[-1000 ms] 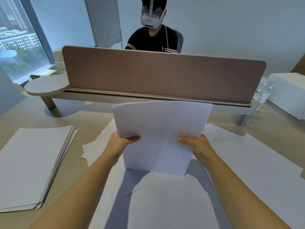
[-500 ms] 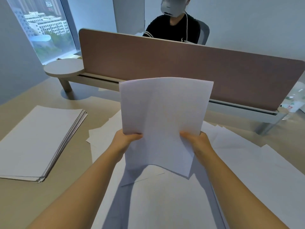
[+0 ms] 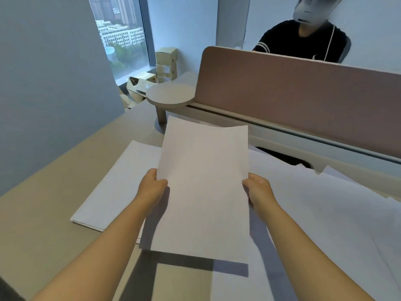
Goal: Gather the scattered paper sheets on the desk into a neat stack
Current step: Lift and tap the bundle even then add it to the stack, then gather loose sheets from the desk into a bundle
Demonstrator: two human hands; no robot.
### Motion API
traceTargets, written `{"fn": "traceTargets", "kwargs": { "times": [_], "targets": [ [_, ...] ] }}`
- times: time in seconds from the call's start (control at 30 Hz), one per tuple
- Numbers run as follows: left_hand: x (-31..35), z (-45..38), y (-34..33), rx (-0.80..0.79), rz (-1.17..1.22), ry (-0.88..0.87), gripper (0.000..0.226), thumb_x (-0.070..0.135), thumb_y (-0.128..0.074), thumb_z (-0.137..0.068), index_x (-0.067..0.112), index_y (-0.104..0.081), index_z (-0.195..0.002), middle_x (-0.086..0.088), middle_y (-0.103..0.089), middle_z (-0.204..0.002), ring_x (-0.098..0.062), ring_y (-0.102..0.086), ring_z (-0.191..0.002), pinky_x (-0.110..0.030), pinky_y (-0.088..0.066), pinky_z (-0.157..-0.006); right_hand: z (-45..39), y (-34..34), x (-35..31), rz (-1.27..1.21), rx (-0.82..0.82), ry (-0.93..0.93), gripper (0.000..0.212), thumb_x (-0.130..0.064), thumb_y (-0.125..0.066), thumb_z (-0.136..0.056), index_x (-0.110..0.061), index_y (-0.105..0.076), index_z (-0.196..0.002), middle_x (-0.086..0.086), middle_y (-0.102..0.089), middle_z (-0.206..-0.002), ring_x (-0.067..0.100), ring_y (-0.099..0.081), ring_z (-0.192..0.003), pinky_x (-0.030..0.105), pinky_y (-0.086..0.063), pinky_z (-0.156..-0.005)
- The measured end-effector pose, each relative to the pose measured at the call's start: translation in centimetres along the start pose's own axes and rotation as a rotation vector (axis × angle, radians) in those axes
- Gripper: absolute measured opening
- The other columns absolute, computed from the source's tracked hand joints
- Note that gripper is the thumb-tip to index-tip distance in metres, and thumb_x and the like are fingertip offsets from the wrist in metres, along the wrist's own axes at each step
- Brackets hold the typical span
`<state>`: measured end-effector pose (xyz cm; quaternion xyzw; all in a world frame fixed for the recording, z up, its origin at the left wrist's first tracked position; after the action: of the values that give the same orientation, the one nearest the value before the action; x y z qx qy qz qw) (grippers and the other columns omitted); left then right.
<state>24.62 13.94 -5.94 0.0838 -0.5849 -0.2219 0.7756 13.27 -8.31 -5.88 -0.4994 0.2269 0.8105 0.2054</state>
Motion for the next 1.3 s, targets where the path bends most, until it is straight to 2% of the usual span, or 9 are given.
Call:
{"fn": "traceTargets", "kwargs": {
  "times": [0.13, 0.27, 0.4, 0.5, 0.63, 0.8, 0.9, 1.07, 1.3],
  "targets": [
    [-3.1, -5.2, 6.9, 0.066, -0.053, 0.036, 0.035, -0.001, -0.041, -0.087, 0.005, -0.043, -0.122, -0.015, -0.056, -0.112, -0.026, -0.049, -0.091, -0.032, -0.037, -0.075, -1.7, -8.7, 0.3, 0.039, -0.038, -0.031, 0.029, 0.009, -0.040, -0.081, -0.008, -0.038, -0.058, 0.005, -0.032, -0.054, 0.018, -0.026, -0.050, 0.025, -0.022, -0.052],
    [-5.0, -9.4, 11.0, 0.089, -0.184, 0.033, 0.043, -0.002, -0.042, -0.089, 0.007, -0.040, -0.130, -0.017, -0.052, -0.126, -0.027, -0.049, -0.098, -0.033, -0.039, -0.083, -2.8, -14.6, 1.3, 0.096, -0.046, -0.094, 0.031, 0.008, -0.045, -0.083, -0.009, -0.041, -0.057, 0.006, -0.043, -0.057, 0.018, -0.036, -0.048, 0.022, -0.032, -0.045],
    [-6.4, -11.6, 12.5, 0.096, -0.282, 0.027, 0.041, -0.006, -0.039, -0.090, 0.006, -0.040, -0.130, -0.015, -0.052, -0.127, -0.024, -0.047, -0.099, -0.030, -0.036, -0.080, -3.9, -17.9, 2.2, 0.095, -0.023, -0.155, 0.019, 0.002, -0.056, -0.084, -0.008, -0.052, -0.069, 0.005, -0.053, -0.066, 0.015, -0.049, -0.050, 0.020, -0.043, -0.045],
    [-7.7, -12.5, 12.9, 0.105, -0.370, 0.047, 0.044, -0.005, -0.041, -0.090, 0.006, -0.039, -0.132, -0.013, -0.047, -0.134, -0.030, -0.046, -0.120, -0.034, -0.038, -0.091, -4.2, -18.9, 2.3, 0.127, 0.027, -0.148, 0.004, 0.001, -0.059, -0.084, -0.002, -0.056, -0.084, 0.009, -0.054, -0.077, 0.015, -0.052, -0.054, 0.018, -0.049, -0.045],
    [-8.0, -12.5, 13.0, 0.183, -0.424, -0.031, 0.039, 0.002, -0.049, -0.088, 0.007, -0.048, -0.126, -0.011, -0.048, -0.132, -0.029, -0.044, -0.122, -0.038, -0.039, -0.100, -4.2, -18.2, 2.6, 0.094, 0.093, -0.148, 0.007, 0.005, -0.053, -0.084, 0.006, -0.060, -0.087, 0.006, -0.053, -0.070, 0.015, -0.051, -0.059, 0.024, -0.049, -0.057],
    [-5.3, -10.2, 9.6, 0.006, -0.064, -0.139, 0.017, 0.002, -0.048, -0.091, 0.012, -0.057, -0.102, -0.007, -0.059, -0.103, -0.021, -0.056, -0.094, -0.020, -0.044, -0.071, -3.2, -14.9, 2.2, 0.002, 0.129, -0.166, 0.021, 0.002, -0.047, -0.089, -0.009, -0.054, -0.073, 0.010, -0.052, -0.066, 0.020, -0.048, -0.056, 0.031, -0.048, -0.061],
    [-3.0, -8.1, 6.0, -0.100, -0.041, -0.168, 0.016, 0.001, -0.046, -0.092, 0.013, -0.057, -0.094, -0.006, -0.061, -0.094, -0.023, -0.058, -0.089, -0.027, -0.044, -0.078, -1.9, -10.7, 1.8, -0.036, 0.173, -0.146, 0.023, -0.001, -0.047, -0.090, -0.011, -0.055, -0.070, 0.009, -0.055, -0.070, 0.018, -0.051, -0.059, 0.038, -0.053, -0.071],
    [0.7, -2.8, -1.9, -0.208, -0.048, -0.237, 0.017, 0.001, -0.043, -0.093, 0.011, -0.057, -0.095, -0.006, -0.061, -0.094, -0.021, -0.058, -0.084, -0.031, -0.047, -0.082, 0.9, -0.6, 2.3, -0.038, 0.248, -0.083, 0.021, -0.004, -0.047, -0.091, -0.011, -0.055, -0.073, 0.006, -0.057, -0.076, 0.016, -0.051, -0.061, 0.025, -0.045, -0.058],
    [1.6, 7.2, -14.5, -0.327, -0.062, -0.240, 0.017, 0.000, -0.044, -0.092, 0.010, -0.058, -0.094, -0.008, -0.061, -0.094, -0.021, -0.057, -0.090, -0.030, -0.043, -0.080, 5.1, 14.2, 7.3, -0.035, 0.308, -0.151, 0.022, -0.008, -0.049, -0.091, -0.013, -0.054, -0.070, 0.011, -0.057, -0.088, 0.020, -0.051, -0.069, 0.030, -0.048, -0.064]
  ]
}}
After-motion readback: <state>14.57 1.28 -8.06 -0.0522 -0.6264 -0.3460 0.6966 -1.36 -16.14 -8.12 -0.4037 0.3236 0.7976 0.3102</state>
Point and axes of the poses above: each hand's wrist, its own z-axis away from the middle knuckle, its own y-axis out of the back of the hand, x = y × z, the point moved 5 cm from there along -z, towards the middle knuckle
